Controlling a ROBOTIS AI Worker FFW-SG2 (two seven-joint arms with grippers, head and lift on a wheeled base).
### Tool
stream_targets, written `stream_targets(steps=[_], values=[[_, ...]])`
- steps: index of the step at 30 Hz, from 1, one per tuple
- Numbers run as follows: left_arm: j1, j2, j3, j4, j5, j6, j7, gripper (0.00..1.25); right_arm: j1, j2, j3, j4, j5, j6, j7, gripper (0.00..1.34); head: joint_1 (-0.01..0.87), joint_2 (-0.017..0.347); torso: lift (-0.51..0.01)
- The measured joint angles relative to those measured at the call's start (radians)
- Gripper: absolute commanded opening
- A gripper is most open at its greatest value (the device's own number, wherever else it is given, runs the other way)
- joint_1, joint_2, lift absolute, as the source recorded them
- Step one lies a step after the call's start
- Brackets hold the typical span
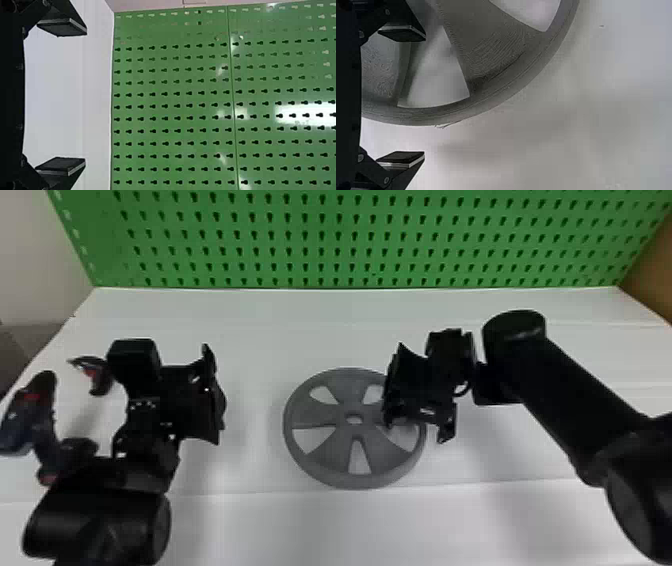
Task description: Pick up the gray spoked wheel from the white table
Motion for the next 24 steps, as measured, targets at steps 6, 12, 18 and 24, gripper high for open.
stream_targets(steps=[6, 12, 18, 24], values=[[0.003, 0.0, 0.003, -0.002, 0.0, 0.0, 0.001, 1.12, 0.019, 0.004, -0.006, -0.004, 0.005, -0.009, 0.0, 1.09, 0.765, 0.002, -0.096], [0.004, 0.0, 0.005, -0.003, 0.0, 0.0, 0.001, 1.12, 0.027, 0.002, -0.009, -0.007, 0.011, -0.017, 0.0, 1.09, 0.765, 0.002, -0.096], [0.004, 0.0, 0.005, -0.003, 0.0, 0.0, 0.001, 1.12, 0.027, 0.0, -0.01, -0.019, 0.022, -0.017, 0.001, 1.09, 0.765, 0.002, -0.096], [0.004, 0.0, 0.004, -0.003, -0.001, 0.0, 0.002, 1.12, 0.025, -0.003, -0.009, -0.02, 0.023, -0.016, 0.001, 1.09, 0.765, 0.002, -0.096]])
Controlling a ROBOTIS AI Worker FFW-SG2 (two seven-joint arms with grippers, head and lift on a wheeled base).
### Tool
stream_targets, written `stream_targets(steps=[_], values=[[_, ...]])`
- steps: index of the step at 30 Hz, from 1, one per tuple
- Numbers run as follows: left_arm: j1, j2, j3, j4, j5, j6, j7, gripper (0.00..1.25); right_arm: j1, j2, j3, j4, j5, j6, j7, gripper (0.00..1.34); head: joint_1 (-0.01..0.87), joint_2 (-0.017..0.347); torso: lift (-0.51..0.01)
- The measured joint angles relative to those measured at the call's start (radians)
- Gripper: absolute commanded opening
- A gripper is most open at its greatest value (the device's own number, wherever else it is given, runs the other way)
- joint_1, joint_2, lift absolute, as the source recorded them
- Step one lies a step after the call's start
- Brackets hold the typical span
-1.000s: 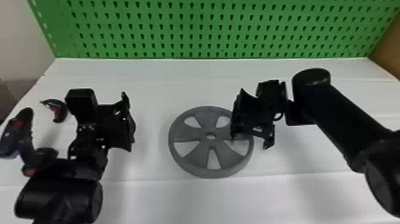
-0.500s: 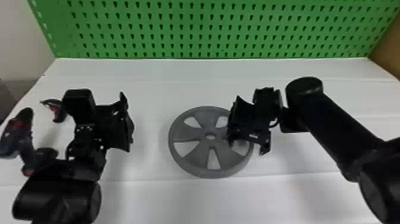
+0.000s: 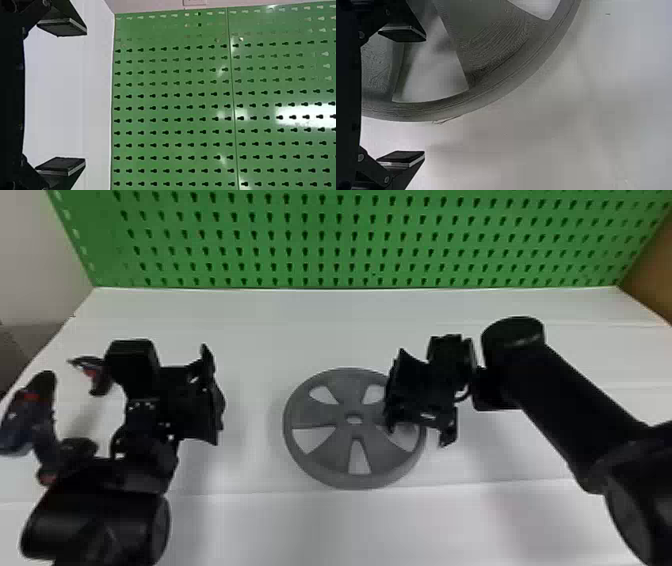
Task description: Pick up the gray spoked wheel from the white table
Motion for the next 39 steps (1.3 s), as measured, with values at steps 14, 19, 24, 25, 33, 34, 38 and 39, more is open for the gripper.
stream_targets(steps=[14, 19, 24, 25, 33, 34, 38, 39], values=[[0.001, 0.0, -0.004, 0.0, -0.005, 0.0, 0.001, 1.12, -0.003, -0.006, -0.031, 0.0, 0.011, 0.035, -0.001, 0.71, 0.765, 0.002, -0.096], [0.001, 0.0, -0.005, 0.0, -0.007, 0.0, 0.002, 1.12, -0.003, -0.006, -0.038, 0.001, 0.012, 0.044, -0.001, 0.7, 0.765, 0.002, -0.096], [0.0, 0.0, -0.008, 0.0, -0.01, 0.001, 0.005, 1.12, -0.004, -0.008, -0.048, 0.002, 0.013, 0.053, -0.001, 0.6, 0.765, 0.002, -0.096], [0.0, 0.0, -0.008, 0.0, -0.011, 0.001, 0.006, 1.12, -0.004, -0.008, -0.047, 0.002, 0.014, 0.055, -0.001, 0.6, 0.765, 0.002, -0.096], [0.001, 0.0, -0.009, 0.0, -0.012, 0.0, 0.008, 1.12, -0.007, -0.007, -0.048, 0.001, 0.043, 0.067, -0.001, 0.46, 0.765, 0.002, -0.096], [0.001, 0.0, -0.009, 0.0, -0.013, 0.0, 0.008, 1.12, -0.007, -0.007, -0.05, 0.001, 0.045, 0.067, -0.001, 0.42, 0.765, 0.002, -0.096], [0.001, 0.0, -0.01, 0.0, -0.016, 0.0, 0.009, 1.12, -0.008, -0.007, -0.059, 0.0, 0.056, 0.07, -0.001, 0.34, 0.765, 0.002, -0.096], [0.001, 0.0, -0.01, 0.0, -0.016, 0.0, 0.009, 1.12, -0.008, -0.008, -0.062, 0.0, 0.058, 0.071, -0.001, 0.31, 0.765, 0.002, -0.096]])
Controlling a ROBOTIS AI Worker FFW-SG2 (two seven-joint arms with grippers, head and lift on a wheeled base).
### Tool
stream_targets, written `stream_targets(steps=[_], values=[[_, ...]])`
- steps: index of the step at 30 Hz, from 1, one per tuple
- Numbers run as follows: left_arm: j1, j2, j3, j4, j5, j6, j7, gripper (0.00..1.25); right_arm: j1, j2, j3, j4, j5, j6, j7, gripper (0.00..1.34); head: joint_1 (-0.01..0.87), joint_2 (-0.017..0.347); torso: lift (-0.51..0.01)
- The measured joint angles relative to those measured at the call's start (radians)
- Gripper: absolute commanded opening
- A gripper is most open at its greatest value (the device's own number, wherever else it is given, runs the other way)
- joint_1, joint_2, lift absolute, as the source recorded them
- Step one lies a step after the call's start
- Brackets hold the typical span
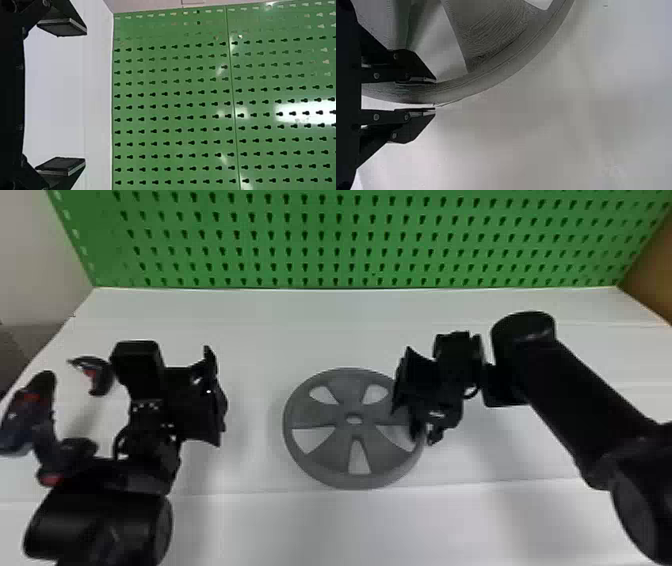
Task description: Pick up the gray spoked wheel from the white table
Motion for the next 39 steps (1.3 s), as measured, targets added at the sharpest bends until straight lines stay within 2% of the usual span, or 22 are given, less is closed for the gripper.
stream_targets(steps=[3, 5, 32, 39], values=[[0.0, 0.0, 0.0, 0.0, -0.001, 0.0, 0.0, 1.12, 0.0, -0.001, -0.006, 0.0, 0.003, 0.002, 0.0, 0.2, 0.765, 0.002, -0.096], [0.0, 0.0, -0.001, 0.0, -0.001, 0.0, 0.0, 1.12, 0.0, -0.001, -0.011, 0.0, 0.004, 0.003, 0.001, 0.17, 0.765, 0.002, -0.096], [-0.004, 0.0, -0.002, 0.0, -0.001, 0.001, 0.003, 1.12, -0.005, -0.001, -0.018, 0.006, -0.009, 0.012, 0.0, 0.17, 0.765, 0.002, -0.096], [-0.004, 0.0, -0.001, 0.0, -0.001, 0.001, 0.004, 1.12, -0.016, -0.001, -0.091, -0.01, 0.035, 0.046, 0.0, 0.17, 0.765, 0.002, -0.096]])
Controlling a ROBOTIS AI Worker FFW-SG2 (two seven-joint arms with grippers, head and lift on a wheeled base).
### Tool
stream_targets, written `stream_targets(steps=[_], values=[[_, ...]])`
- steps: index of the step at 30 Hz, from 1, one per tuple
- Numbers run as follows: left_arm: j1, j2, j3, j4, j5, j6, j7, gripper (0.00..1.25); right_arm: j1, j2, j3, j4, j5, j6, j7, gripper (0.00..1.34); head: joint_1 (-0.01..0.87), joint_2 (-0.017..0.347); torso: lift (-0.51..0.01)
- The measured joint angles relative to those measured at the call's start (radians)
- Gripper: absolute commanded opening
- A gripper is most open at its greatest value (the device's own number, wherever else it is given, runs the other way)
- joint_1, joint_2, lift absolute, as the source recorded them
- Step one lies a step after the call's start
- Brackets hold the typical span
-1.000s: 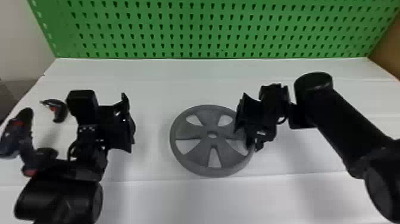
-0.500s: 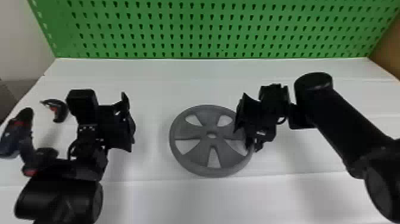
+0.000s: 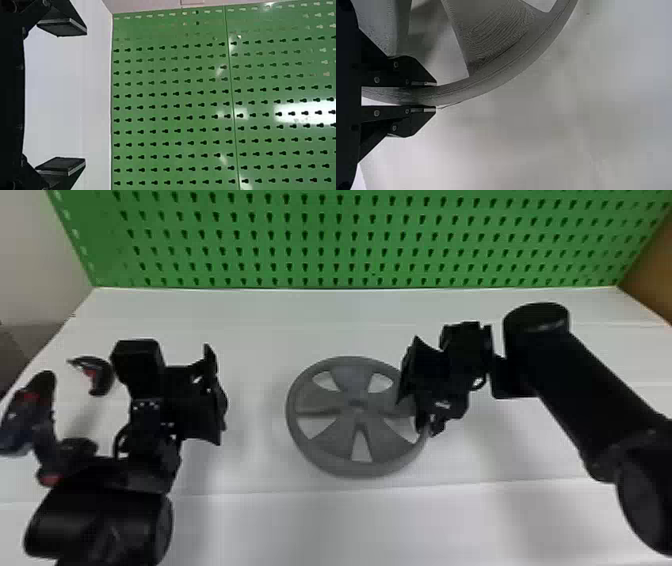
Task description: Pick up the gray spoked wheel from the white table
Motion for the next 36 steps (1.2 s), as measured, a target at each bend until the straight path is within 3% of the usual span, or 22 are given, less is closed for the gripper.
stream_targets(steps=[15, 24, 30, 36], values=[[0.0, 0.0, 0.0, 0.0, 0.0, 0.0, 0.001, 1.12, -0.013, -0.012, -0.055, -0.06, 0.011, 0.048, -0.009, 0.18, 0.765, 0.002, -0.096], [0.001, 0.0, 0.001, 0.0, 0.0, 0.0, 0.001, 1.12, 0.031, -0.016, -0.122, -0.213, 0.1, 0.018, -0.002, 0.18, 0.765, 0.002, -0.096], [0.002, 0.0, 0.002, 0.0, 0.001, 0.0, 0.001, 1.12, 0.075, -0.008, -0.172, -0.32, 0.165, -0.015, 0.057, 0.18, 0.765, 0.002, -0.095], [0.003, 0.0, 0.005, 0.0, 0.003, -0.001, 0.0, 1.12, 0.134, -0.007, -0.174, -0.429, 0.219, -0.072, 0.162, 0.18, 0.765, 0.002, -0.095]])
